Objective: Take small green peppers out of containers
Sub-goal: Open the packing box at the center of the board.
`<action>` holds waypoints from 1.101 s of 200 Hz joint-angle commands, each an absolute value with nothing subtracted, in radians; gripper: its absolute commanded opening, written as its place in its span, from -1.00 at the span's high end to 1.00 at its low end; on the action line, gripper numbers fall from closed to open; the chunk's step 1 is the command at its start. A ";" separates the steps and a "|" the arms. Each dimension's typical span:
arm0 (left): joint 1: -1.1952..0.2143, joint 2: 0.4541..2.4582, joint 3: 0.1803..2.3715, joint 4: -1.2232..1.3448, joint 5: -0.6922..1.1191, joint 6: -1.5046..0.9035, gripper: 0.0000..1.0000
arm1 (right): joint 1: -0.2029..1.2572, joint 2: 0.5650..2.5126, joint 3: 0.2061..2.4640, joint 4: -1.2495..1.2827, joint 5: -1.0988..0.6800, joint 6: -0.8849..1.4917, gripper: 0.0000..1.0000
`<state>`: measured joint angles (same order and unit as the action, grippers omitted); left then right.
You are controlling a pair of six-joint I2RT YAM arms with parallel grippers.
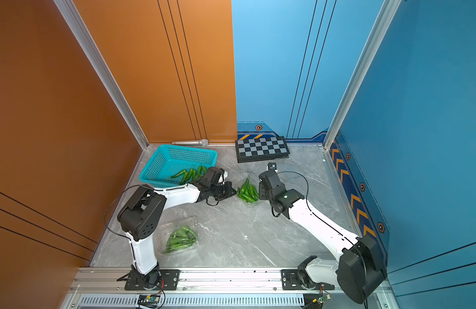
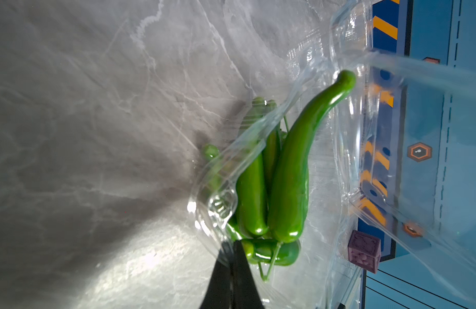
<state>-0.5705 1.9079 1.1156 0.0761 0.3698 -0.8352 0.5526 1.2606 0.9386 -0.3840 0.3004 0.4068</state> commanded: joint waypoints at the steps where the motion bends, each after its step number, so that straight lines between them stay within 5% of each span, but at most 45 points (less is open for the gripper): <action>1: -0.583 1.883 1.063 0.009 0.364 -0.822 1.00 | 0.502 1.269 0.935 -0.412 0.301 0.371 -0.14; 134: -0.603 1.819 1.057 -0.006 0.339 -0.816 0.92 | 0.398 1.307 0.971 -0.371 0.144 0.322 -0.28; 220: -0.616 1.761 1.076 -0.033 0.327 -0.802 0.85 | 0.328 1.302 0.968 -0.282 0.115 0.316 -0.77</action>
<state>-0.6041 1.7866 1.0534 -0.0048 0.3393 -0.8280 0.3489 1.3132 0.9581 -0.3195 0.1589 0.3210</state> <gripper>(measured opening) 0.068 0.869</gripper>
